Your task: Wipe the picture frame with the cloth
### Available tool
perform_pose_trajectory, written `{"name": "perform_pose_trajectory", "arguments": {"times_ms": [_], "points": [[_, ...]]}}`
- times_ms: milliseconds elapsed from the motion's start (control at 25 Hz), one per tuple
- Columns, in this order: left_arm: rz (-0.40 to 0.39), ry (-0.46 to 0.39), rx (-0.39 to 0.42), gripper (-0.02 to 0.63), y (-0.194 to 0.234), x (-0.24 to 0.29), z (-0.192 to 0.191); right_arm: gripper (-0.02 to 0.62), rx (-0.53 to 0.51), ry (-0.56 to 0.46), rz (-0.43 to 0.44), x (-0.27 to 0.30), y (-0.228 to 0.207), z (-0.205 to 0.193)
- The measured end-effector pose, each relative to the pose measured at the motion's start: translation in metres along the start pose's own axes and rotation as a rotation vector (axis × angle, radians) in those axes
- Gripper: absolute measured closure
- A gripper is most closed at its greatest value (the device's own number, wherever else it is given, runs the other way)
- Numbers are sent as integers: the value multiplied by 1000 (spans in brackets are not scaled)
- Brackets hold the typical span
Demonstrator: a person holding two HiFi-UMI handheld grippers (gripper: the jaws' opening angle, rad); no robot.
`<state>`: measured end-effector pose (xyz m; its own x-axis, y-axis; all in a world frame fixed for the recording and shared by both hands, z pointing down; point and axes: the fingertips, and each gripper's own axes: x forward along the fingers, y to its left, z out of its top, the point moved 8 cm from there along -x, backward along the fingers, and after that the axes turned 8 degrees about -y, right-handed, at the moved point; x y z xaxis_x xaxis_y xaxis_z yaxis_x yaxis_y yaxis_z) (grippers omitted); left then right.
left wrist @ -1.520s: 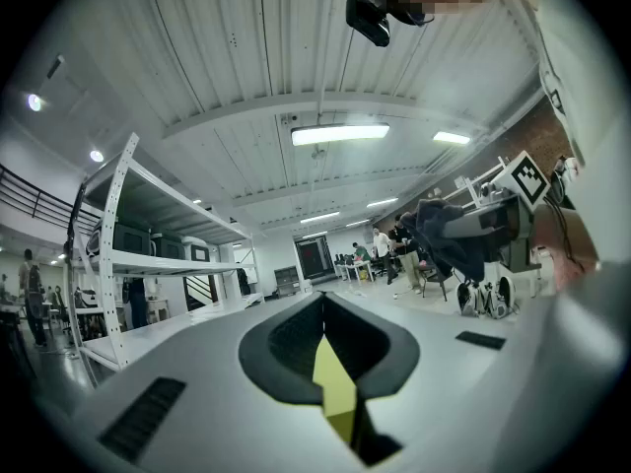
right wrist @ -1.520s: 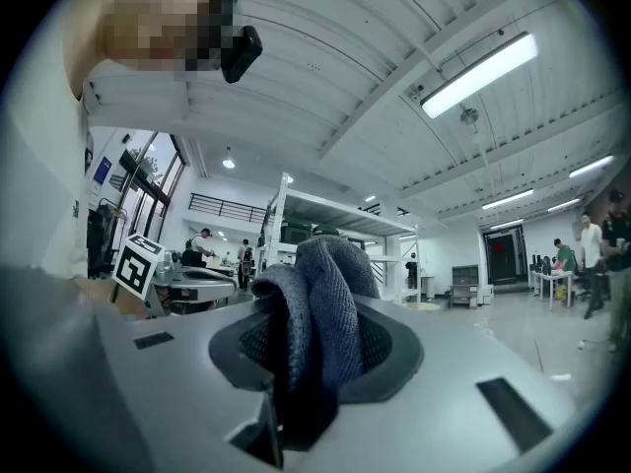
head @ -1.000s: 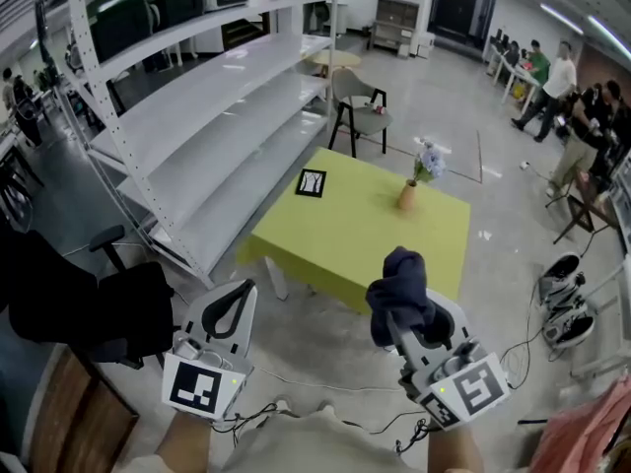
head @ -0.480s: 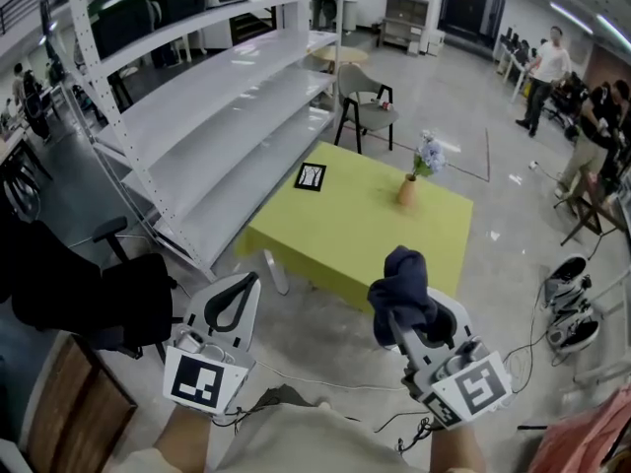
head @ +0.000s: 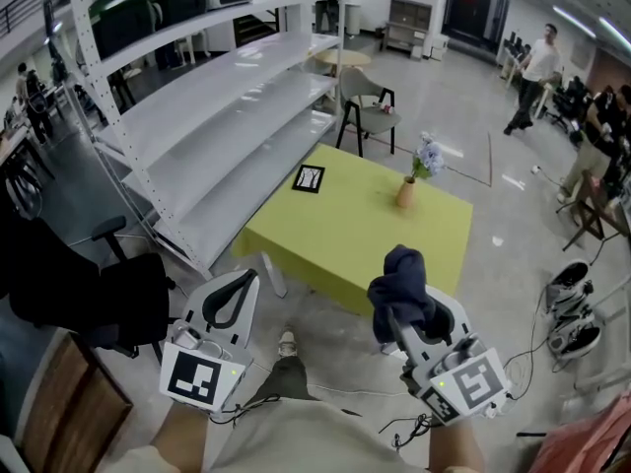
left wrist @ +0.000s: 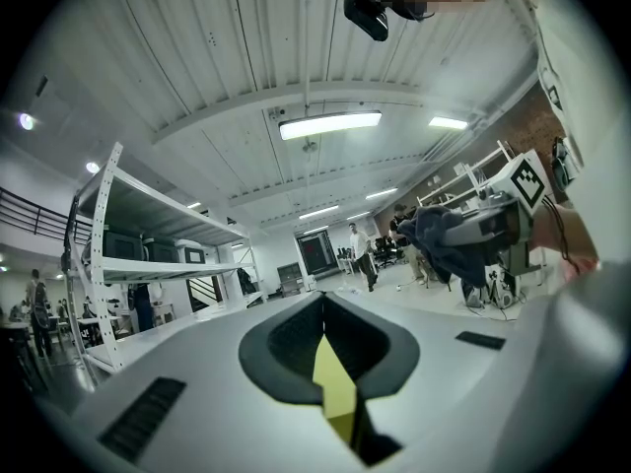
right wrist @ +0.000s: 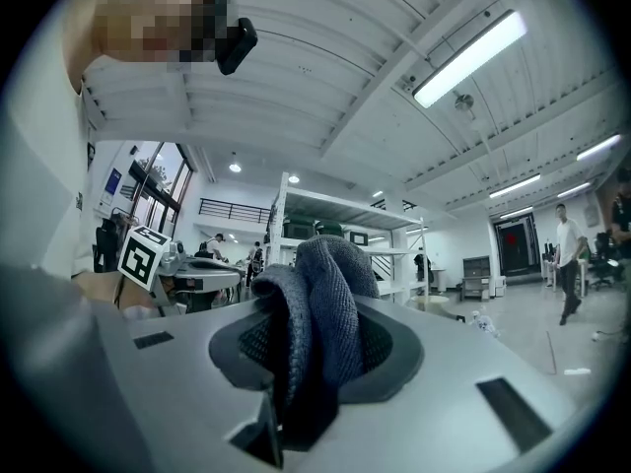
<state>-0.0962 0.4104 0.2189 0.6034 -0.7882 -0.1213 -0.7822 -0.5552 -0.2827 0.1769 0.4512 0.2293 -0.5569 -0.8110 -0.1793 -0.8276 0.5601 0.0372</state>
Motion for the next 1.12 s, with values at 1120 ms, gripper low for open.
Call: {"name": "perform_pose_trajectory", "arguments": {"times_ms": [1120], "points": [[-17, 23, -54, 598, 168, 167, -97, 477, -4, 82, -48, 219, -105, -65]]}}
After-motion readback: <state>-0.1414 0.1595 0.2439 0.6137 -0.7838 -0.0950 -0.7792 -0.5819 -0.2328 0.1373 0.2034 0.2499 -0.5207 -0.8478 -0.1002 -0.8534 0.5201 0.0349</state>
